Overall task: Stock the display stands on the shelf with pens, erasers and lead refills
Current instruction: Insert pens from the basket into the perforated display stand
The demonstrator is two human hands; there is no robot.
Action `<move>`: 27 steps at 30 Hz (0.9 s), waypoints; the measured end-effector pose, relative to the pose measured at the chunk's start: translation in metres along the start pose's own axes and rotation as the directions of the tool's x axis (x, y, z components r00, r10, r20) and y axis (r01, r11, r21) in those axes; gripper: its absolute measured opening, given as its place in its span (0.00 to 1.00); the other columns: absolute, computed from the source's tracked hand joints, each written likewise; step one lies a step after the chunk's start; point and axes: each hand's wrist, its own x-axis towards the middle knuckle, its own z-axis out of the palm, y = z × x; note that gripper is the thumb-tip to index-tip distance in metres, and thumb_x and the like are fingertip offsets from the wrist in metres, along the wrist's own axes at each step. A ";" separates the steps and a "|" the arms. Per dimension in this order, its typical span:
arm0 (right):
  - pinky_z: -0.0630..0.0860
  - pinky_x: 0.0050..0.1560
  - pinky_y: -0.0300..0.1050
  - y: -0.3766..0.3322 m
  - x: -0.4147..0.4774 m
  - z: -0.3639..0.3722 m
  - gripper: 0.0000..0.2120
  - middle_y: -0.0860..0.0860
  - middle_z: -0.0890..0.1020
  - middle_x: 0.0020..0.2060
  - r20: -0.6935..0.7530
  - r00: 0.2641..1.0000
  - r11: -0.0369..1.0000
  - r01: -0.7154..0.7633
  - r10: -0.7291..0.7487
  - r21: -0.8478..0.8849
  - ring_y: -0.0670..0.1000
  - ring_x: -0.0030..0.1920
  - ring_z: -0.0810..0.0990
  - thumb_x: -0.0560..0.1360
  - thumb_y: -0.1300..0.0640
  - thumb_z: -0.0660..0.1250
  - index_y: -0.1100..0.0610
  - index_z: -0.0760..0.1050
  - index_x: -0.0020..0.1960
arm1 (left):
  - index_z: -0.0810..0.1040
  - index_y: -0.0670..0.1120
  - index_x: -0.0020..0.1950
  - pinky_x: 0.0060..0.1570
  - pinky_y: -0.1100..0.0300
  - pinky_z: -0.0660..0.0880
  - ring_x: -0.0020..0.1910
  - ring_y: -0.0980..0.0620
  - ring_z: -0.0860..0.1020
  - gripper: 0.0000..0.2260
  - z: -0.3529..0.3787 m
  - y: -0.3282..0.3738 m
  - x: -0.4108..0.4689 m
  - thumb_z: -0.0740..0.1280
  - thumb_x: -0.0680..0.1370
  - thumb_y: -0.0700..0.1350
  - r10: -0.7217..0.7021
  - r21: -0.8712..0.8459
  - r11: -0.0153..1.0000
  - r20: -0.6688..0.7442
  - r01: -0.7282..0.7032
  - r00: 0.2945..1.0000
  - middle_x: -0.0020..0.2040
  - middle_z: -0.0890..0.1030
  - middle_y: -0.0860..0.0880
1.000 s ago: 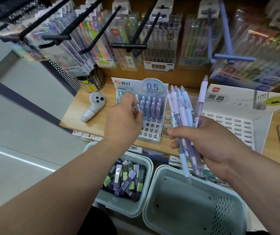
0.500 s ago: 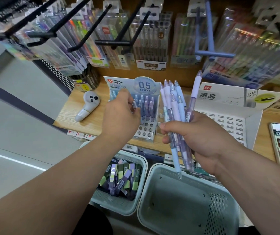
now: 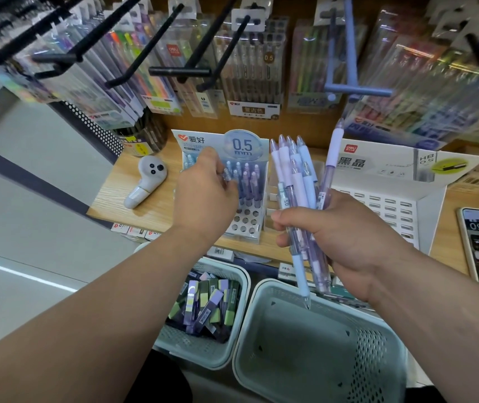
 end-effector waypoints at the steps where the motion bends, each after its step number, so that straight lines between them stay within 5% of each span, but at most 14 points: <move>1: 0.80 0.44 0.48 0.000 0.000 0.000 0.11 0.54 0.87 0.40 0.002 1.000 1.000 0.004 -0.004 -0.004 0.51 0.36 0.85 0.72 0.60 0.76 0.54 0.81 0.53 | 0.70 0.46 0.47 0.39 0.48 0.77 0.37 0.47 0.78 0.09 0.001 -0.001 -0.001 0.70 0.75 0.39 0.003 0.002 1.000 -0.002 -0.003 1.000 0.35 0.76 0.51; 10: 0.80 0.44 0.48 0.003 0.001 -0.003 0.11 0.54 0.87 0.40 0.013 1.000 1.000 0.008 -0.008 0.001 0.51 0.36 0.85 0.72 0.60 0.77 0.53 0.80 0.53 | 0.69 0.49 0.54 0.36 0.53 0.75 0.36 0.47 0.79 0.15 0.005 -0.008 -0.003 0.74 0.75 0.44 0.056 0.093 0.994 0.067 -0.062 0.996 0.34 0.79 0.49; 14: 0.80 0.42 0.46 0.006 0.002 -0.003 0.12 0.51 0.86 0.38 0.025 0.999 1.000 0.026 -0.025 -0.018 0.51 0.36 0.86 0.72 0.59 0.77 0.54 0.80 0.54 | 0.71 0.50 0.50 0.34 0.55 0.72 0.32 0.51 0.76 0.11 -0.006 0.001 -0.003 0.73 0.76 0.48 0.021 -0.092 0.996 0.032 -0.018 0.999 0.30 0.76 0.51; 16: 0.81 0.41 0.46 0.008 0.004 -0.002 0.13 0.52 0.86 0.38 0.031 0.999 0.999 0.032 -0.031 -0.007 0.52 0.37 0.86 0.72 0.58 0.77 0.55 0.80 0.55 | 0.75 0.48 0.46 0.31 0.56 0.71 0.28 0.51 0.75 0.08 -0.014 0.014 -0.008 0.70 0.79 0.51 -0.054 -0.323 0.943 0.098 0.083 0.994 0.30 0.78 0.47; 19: 0.82 0.39 0.44 0.011 0.005 0.004 0.12 0.54 0.86 0.39 0.054 0.997 0.999 0.048 -0.049 0.017 0.52 0.37 0.85 0.73 0.60 0.76 0.57 0.81 0.56 | 0.78 0.42 0.42 0.27 0.60 0.68 0.24 0.51 0.71 0.11 -0.020 0.031 -0.027 0.69 0.80 0.48 -0.101 -0.592 0.734 0.390 0.333 0.915 0.31 0.78 0.46; 22: 0.82 0.40 0.43 0.018 0.005 0.011 0.09 0.58 0.87 0.42 0.075 0.994 0.996 0.083 -0.083 0.014 0.55 0.40 0.86 0.74 0.63 0.75 0.58 0.82 0.54 | 0.80 0.41 0.43 0.23 0.65 0.67 0.23 0.52 0.71 0.05 -0.023 0.029 -0.043 0.72 0.77 0.41 -0.063 -0.627 0.663 0.498 0.410 0.865 0.28 0.77 0.48; 27: 0.84 0.51 0.57 0.024 0.005 0.021 0.10 0.57 0.86 0.42 0.096 0.992 0.997 0.076 -0.076 0.006 0.55 0.42 0.86 0.74 0.64 0.75 0.58 0.82 0.55 | 0.81 0.42 0.40 0.24 0.62 0.67 0.25 0.52 0.73 0.06 -0.032 0.011 -0.045 0.73 0.76 0.40 -0.088 -0.635 0.616 0.531 0.465 0.842 0.30 0.78 0.46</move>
